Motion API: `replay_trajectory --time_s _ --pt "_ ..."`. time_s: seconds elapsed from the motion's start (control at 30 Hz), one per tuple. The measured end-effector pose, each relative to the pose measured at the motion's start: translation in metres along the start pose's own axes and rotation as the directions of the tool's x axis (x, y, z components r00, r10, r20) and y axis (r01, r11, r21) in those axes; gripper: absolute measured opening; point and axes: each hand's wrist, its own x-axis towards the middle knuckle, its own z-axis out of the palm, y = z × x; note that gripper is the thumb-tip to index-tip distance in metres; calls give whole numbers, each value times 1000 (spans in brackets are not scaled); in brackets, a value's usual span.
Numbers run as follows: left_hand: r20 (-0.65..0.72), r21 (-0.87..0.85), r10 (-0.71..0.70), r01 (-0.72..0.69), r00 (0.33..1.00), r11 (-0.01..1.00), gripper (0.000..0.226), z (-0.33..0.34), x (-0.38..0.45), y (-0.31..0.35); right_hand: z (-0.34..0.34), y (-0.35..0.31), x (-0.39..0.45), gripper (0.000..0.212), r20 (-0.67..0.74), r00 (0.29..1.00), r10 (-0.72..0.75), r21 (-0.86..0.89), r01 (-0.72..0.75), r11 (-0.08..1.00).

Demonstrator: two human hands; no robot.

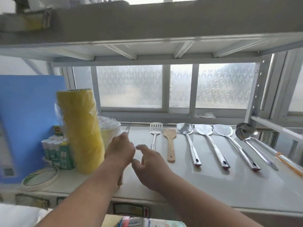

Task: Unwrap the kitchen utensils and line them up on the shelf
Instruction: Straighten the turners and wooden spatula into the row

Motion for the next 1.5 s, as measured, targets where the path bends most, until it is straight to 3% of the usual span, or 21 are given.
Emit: replay_trajectory --time_s 0.1,0.2,0.23,0.3,0.4,0.53,0.7,0.77,0.83,0.97,1.07,1.13,1.27,1.43,1.5 --pt "-86 -382 -56 19 995 924 21 -16 -4 15 -4 -3 -18 55 90 996 13 248 -35 968" --pt "131 -725 -173 213 976 655 12 -25 -13 28 -7 -7 -27 56 85 995 60 405 -89 910" --pt "220 -773 -173 279 960 569 11 -25 -14 27 -7 -9 -27 51 63 995 81 400 -100 911" --pt "349 -791 -125 364 929 492 12 -26 -17 23 -8 -14 -27 39 6 996 89 294 -87 952" --pt "490 -691 -45 419 871 589 7 -31 -20 10 -7 -22 -22 40 -17 998 54 101 -52 994" --pt "602 -519 -25 415 798 748 12 -39 -19 -13 7 -33 -21 43 70 994 84 -70 -79 994" --pt "527 -399 -5 253 850 881 29 -46 -14 -30 17 -38 -25 46 107 994 -9 -165 27 986" --pt "486 -365 5 197 874 910 21 -46 -17 -33 15 -32 -26 38 160 982 -98 -186 128 974" --pt "463 -352 66 116 884 929 23 -45 -22 -39 15 -21 -30 33 200 963 -183 -172 218 961" --pt "509 -297 207 -55 836 953 12 -50 -30 -55 19 -5 -31 35 177 943 -280 -188 312 931" --pt "489 -214 194 -98 851 972 15 -46 -28 -57 22 -9 -21 35 170 949 -266 -227 300 926" --pt "475 -217 171 -74 863 973 25 -40 -27 -53 25 -13 -11 34 160 964 -211 -238 245 940" --pt "385 -409 7 163 923 898 39 -19 -21 -44 32 -11 9 34 111 990 -91 -239 115 964" --pt "296 -390 44 79 954 917 20 -3 -9 -36 32 -9 31 28 103 995 -9 -271 37 962" --pt "223 -395 74 21 972 918 25 4 -7 -37 30 -6 36 27 105 994 18 -323 17 946"
